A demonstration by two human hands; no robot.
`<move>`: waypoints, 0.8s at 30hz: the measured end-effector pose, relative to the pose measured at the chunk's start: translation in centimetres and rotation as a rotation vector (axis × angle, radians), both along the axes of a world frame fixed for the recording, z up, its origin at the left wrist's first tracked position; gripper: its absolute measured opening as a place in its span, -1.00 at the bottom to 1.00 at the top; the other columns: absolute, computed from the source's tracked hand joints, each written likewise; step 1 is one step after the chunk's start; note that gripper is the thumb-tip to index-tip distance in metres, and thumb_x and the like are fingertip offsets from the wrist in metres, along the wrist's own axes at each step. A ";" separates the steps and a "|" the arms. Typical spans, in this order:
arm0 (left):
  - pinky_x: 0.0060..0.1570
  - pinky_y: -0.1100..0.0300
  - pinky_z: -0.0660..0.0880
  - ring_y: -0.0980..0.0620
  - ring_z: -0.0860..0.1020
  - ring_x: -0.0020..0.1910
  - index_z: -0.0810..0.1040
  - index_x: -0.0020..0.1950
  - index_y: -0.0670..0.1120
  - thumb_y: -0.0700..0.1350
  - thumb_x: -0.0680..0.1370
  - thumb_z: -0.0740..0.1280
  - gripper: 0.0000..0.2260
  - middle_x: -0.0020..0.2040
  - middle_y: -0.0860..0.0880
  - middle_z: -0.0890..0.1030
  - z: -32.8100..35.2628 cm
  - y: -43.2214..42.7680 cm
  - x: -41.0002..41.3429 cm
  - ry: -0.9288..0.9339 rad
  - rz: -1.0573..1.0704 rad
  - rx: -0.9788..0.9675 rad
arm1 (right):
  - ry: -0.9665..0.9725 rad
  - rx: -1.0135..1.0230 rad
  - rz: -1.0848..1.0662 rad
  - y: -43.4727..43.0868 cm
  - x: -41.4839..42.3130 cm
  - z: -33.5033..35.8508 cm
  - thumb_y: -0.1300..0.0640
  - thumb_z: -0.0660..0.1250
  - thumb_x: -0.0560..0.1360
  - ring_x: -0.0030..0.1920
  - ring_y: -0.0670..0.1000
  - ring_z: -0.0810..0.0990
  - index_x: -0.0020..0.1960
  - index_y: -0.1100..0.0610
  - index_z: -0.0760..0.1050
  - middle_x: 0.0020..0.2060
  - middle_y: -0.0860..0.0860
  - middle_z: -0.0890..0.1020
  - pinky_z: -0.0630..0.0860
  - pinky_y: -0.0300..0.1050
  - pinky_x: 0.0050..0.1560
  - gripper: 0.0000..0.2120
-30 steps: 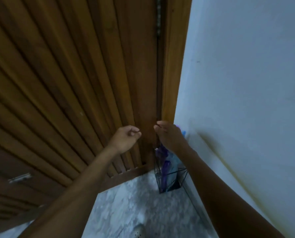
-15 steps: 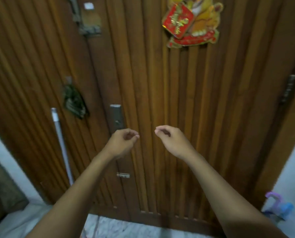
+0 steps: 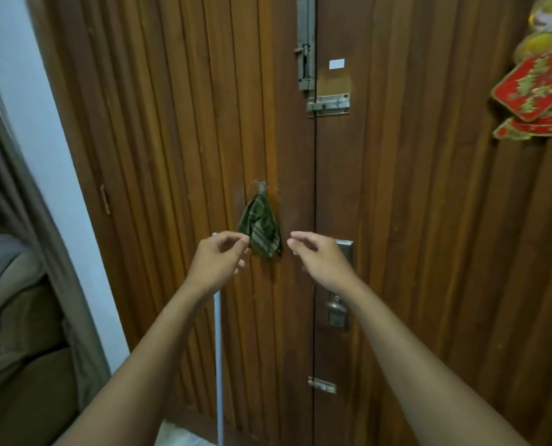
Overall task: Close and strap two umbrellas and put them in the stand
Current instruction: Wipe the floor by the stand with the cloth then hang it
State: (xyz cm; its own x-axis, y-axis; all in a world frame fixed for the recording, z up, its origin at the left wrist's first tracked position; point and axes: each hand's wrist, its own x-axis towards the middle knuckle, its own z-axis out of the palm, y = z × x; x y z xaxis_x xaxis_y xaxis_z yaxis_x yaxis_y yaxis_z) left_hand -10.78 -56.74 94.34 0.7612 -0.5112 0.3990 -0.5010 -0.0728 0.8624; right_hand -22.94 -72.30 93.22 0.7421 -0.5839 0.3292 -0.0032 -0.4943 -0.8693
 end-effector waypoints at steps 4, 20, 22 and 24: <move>-0.21 0.20 0.60 0.05 0.66 -0.18 0.63 0.03 0.03 0.01 0.58 0.32 -0.87 -0.06 0.00 0.67 -0.7 -1.5 4.5 0.025 0.027 -0.044 | 0.069 -0.046 -0.008 -1.7 4.0 -0.5 -0.11 0.28 0.59 0.30 -0.02 0.52 0.39 0.02 0.48 0.30 -0.05 0.57 0.48 0.05 0.34 -0.58; -0.02 0.47 0.39 0.18 0.47 0.13 0.21 0.53 -0.04 -0.11 0.62 0.27 -0.51 0.30 0.00 0.48 -4.3 -15.0 21.3 0.081 -0.141 0.081 | 0.114 -0.050 -0.175 -9.8 22.5 -3.9 -0.21 0.21 0.59 0.21 -0.04 0.56 0.55 -0.07 0.16 0.34 -0.06 0.48 0.57 0.04 0.21 -0.41; -0.26 0.54 0.42 0.16 0.51 -0.10 0.26 0.50 -0.06 -0.12 0.60 0.31 -0.51 0.05 -0.02 0.55 -4.7 -15.7 22.3 0.095 -0.165 0.066 | 0.116 -0.095 -0.249 -9.7 23.5 -3.9 -0.18 0.24 0.59 0.06 -0.06 0.60 0.48 0.00 0.28 0.19 -0.06 0.55 0.61 -0.02 0.06 -0.47; -0.19 0.38 0.53 0.05 0.59 -0.13 0.44 0.36 -0.06 -0.12 0.58 0.33 -0.66 -0.04 -0.08 0.62 -4.5 -16.1 23.3 0.097 -0.188 0.095 | 0.106 -0.125 -0.277 -9.6 23.9 -3.4 -0.12 0.27 0.59 -0.06 -0.03 0.60 0.33 0.03 0.41 0.01 -0.06 0.59 0.60 -0.01 -0.10 -0.63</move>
